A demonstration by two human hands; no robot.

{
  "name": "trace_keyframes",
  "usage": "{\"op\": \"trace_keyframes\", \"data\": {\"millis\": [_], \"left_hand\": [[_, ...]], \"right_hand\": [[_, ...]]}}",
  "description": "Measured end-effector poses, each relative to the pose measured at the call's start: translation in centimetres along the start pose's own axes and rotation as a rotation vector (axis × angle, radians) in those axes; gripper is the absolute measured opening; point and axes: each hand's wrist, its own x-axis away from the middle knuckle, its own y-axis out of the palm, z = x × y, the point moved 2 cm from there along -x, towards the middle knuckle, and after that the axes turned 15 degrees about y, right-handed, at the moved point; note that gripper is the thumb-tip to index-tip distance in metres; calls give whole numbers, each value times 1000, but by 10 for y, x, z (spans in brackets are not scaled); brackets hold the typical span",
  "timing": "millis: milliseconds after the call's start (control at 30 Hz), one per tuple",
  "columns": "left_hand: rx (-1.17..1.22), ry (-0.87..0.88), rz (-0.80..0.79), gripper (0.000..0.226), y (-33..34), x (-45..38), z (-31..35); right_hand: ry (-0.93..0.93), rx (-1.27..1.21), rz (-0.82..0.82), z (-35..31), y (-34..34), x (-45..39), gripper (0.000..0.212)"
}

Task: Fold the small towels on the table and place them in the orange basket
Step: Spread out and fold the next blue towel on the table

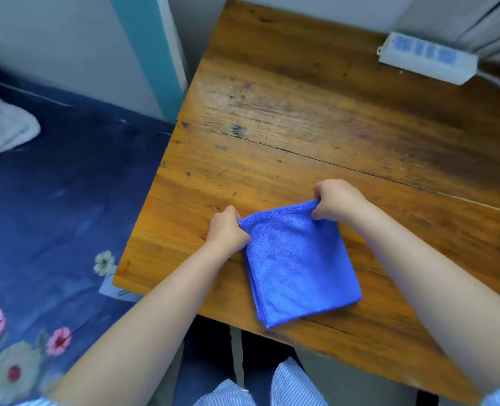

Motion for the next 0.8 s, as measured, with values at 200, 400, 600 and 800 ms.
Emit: {"op": "trace_keyframes", "data": {"millis": [200,400,600,800], "left_hand": [[242,-44,69,16,2,22,-6],[572,-25,31,7,-6,45,-5],[389,138,134,25,-48,119,-36],[69,141,571,22,-112,265,-106]], "right_hand": [[-99,-91,21,-6,-10,33,28],[-208,-146,8,-7,-14,87,39],[-304,-56,216,-28,-5,160,20],[-578,-50,404,-103,27,268,16]]}}
